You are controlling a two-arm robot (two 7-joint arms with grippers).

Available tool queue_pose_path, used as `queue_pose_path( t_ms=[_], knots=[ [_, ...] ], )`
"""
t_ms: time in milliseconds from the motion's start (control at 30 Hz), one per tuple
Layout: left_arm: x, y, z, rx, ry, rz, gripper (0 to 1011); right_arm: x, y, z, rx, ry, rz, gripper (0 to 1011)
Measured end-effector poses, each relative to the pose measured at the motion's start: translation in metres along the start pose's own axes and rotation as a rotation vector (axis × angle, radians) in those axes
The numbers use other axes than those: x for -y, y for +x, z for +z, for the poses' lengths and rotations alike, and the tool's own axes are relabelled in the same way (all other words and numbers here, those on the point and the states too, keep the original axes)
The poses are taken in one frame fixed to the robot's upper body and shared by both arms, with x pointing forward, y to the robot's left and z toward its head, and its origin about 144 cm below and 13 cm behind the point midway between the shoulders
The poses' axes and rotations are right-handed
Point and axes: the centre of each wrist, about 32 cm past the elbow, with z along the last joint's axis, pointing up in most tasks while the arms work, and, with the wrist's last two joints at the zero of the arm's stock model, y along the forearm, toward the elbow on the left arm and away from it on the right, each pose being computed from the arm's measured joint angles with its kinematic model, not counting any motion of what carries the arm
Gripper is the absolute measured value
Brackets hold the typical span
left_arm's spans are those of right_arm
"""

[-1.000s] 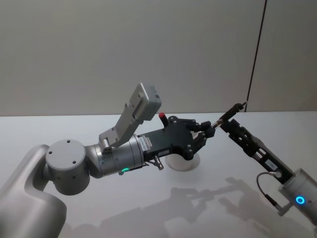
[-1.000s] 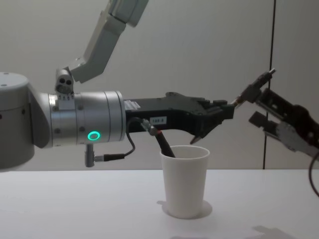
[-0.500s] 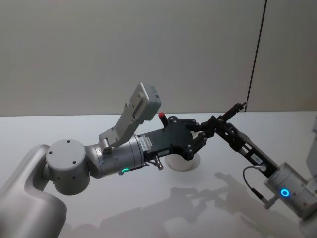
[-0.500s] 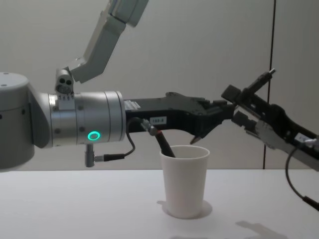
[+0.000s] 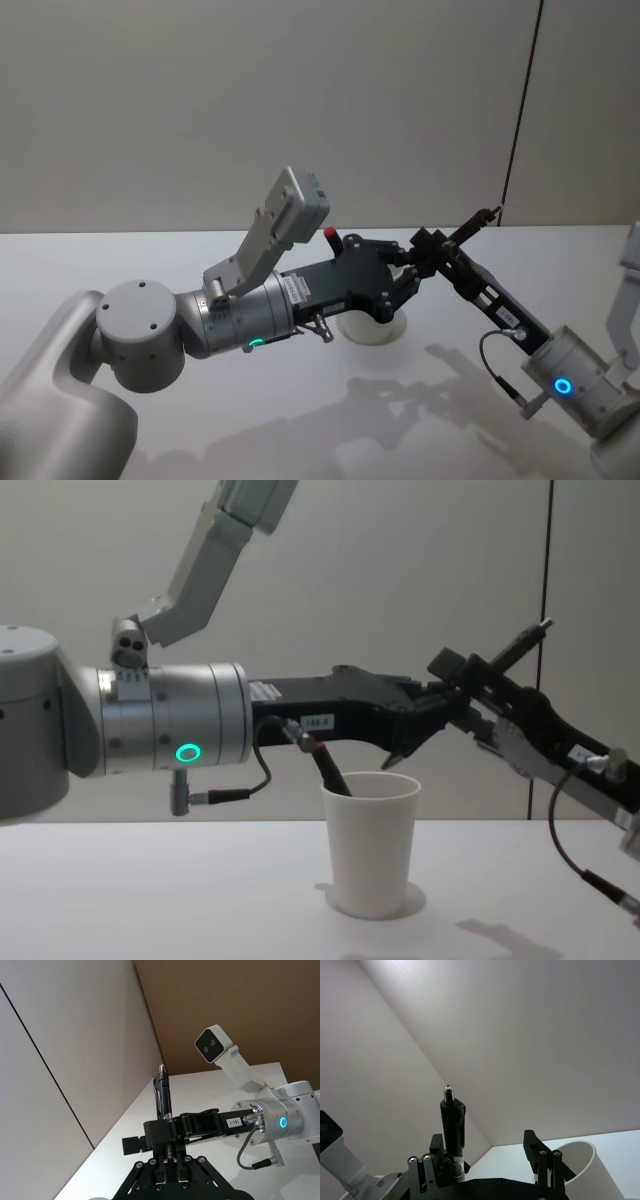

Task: Place the pen into the pen holder.

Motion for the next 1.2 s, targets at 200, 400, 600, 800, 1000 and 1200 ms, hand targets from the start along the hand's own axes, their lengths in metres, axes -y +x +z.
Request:
queue_pose_path(
  t_ms=[200, 400, 600, 800, 1000, 1200],
  knots=[
    [0.0, 0.0, 0.0, 0.0, 0.0, 0.0, 142, -0.001, -0.004, -0.003, -0.004, 0.004, 0.002, 1002],
    [0.0, 0.0, 0.0, 0.0, 0.0, 0.0, 142, -0.001, -0.009, -0.005, -0.007, 0.007, 0.003, 1001],
    [0.0, 0.0, 0.0, 0.0, 0.0, 0.0, 142, 0.0, -0.013, -0.008, -0.007, 0.012, -0.004, 1002],
    [0.0, 0.0, 0.0, 0.0, 0.0, 0.0, 142, 0.003, -0.017, -0.009, -0.002, 0.027, -0.016, 1002],
    [0.0, 0.0, 0.0, 0.0, 0.0, 0.0, 142, 0.008, -0.02, -0.009, 0.003, 0.046, -0.026, 1002],
    [0.0, 0.0, 0.0, 0.0, 0.0, 0.0, 142, 0.012, -0.023, -0.007, 0.01, 0.066, -0.029, 1002]
  ],
)
